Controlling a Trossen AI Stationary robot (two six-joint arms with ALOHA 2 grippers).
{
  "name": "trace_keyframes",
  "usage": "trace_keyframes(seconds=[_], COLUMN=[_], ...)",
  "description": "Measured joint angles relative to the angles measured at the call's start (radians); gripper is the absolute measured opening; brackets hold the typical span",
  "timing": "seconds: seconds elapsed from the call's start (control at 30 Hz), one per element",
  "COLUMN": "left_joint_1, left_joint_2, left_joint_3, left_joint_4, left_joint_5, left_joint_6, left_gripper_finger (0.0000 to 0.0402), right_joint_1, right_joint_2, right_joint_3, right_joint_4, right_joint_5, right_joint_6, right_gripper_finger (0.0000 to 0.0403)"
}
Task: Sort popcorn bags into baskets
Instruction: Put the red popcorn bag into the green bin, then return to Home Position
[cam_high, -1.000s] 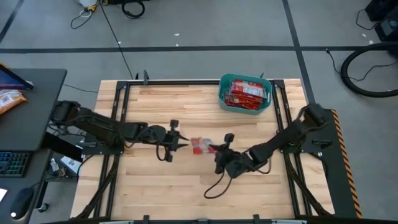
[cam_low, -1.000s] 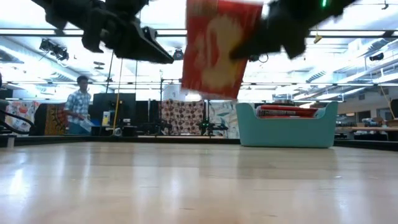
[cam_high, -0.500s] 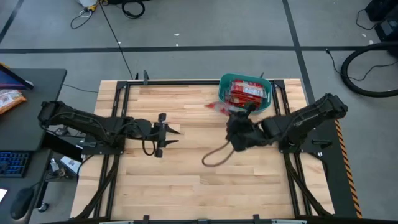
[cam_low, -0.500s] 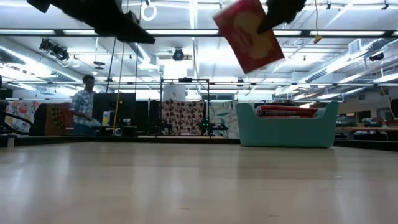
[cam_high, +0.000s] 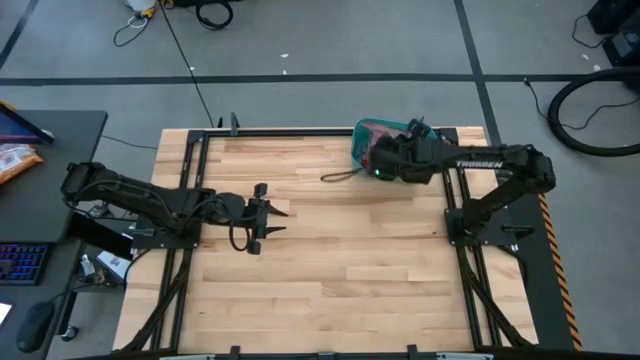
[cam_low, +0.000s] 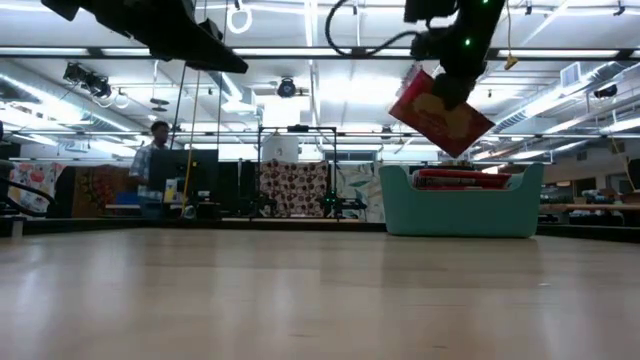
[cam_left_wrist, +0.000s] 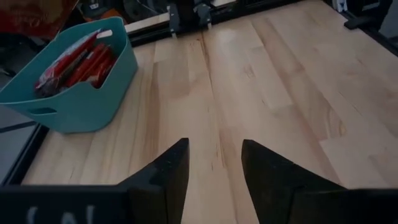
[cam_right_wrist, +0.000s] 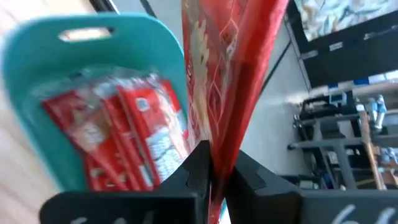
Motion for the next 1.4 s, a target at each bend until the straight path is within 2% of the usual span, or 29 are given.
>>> trace_keyframes(seconds=[0.1,0.23,0.47,0.57,0.73,0.9,1.07,1.2,1.4], left_joint_1=[0.000,0.000,0.000,0.000,0.000,0.000,0.000,0.003,0.019], left_joint_2=[0.000,0.000,0.000,0.000,0.000,0.000,0.000,-0.019,-0.161], left_joint_3=[0.000,0.000,0.000,0.000,0.000,0.000,0.000,-0.027,-0.136], left_joint_4=[0.016,0.031,0.037,0.033,0.032,0.031,0.030,0.044,0.094], left_joint_5=[0.000,0.000,0.000,0.000,0.000,0.022,0.034,0.085,0.086], left_joint_6=[0.000,-0.005,-0.008,-0.007,-0.002,0.000,0.001,0.009,-0.041], left_gripper_finger=[0.0153,0.0153,0.0153,0.0153,0.0153,0.0153,0.0153,0.0153,0.0137], right_joint_1=[-0.084,-0.200,-0.339,-0.367,-0.379,-0.337,-0.275,-0.197,0.002], right_joint_2=[0.018,0.093,0.257,0.295,0.294,0.208,0.068,-0.041,-0.208], right_joint_3=[0.001,0.001,0.000,0.000,0.000,0.000,0.000,-0.004,-0.177], right_joint_4=[0.021,0.024,0.081,0.119,0.127,0.112,0.076,0.081,0.269], right_joint_5=[-0.029,-0.126,-0.161,-0.230,-0.245,-0.263,-0.262,-0.360,-0.347], right_joint_6=[-0.069,-0.130,-0.271,-0.318,-0.328,-0.306,-0.223,-0.075,0.017], right_gripper_finger=[0.0035,0.0036,0.0039,0.0058,0.0114,0.0150,0.0161,0.0160,0.0160])
